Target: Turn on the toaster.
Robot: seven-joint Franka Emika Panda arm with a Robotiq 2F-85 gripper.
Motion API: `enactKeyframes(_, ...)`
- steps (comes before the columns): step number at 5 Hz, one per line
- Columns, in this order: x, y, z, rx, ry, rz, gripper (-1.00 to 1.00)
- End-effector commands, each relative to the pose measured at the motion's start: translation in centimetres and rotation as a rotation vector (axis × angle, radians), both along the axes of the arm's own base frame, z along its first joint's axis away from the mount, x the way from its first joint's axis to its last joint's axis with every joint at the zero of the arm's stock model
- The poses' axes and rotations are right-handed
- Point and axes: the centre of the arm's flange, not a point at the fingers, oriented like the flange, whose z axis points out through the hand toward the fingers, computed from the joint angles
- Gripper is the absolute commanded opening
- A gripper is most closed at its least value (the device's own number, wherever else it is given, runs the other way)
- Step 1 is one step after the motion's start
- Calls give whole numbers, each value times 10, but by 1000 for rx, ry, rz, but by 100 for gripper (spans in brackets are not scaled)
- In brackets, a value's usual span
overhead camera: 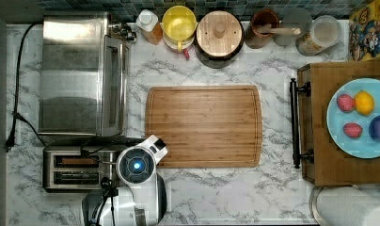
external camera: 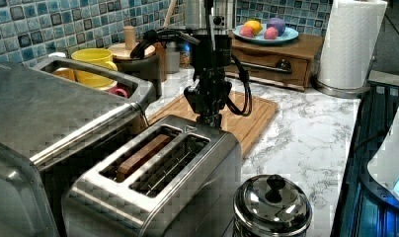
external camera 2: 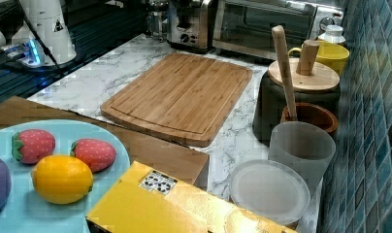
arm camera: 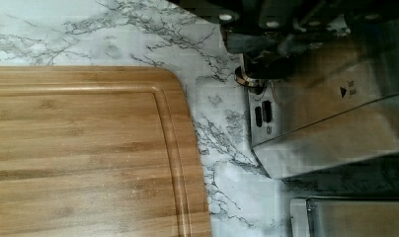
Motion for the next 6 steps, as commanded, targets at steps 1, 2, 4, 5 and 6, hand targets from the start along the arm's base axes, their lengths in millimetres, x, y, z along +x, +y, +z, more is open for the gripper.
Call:
enactKeyframes(1, -62, -32, -74, -71, 199, 10, -100)
enactKeyframes(2, -62, -32, -74, -71, 200, 10, -100)
enactKeyframes(4, -62, -32, -74, -71, 199, 10, -100)
enactKeyframes(5, -62, -32, -74, -71, 200, 10, -100)
enactKeyframes(6, -62, -32, -74, -71, 200, 10, -100)
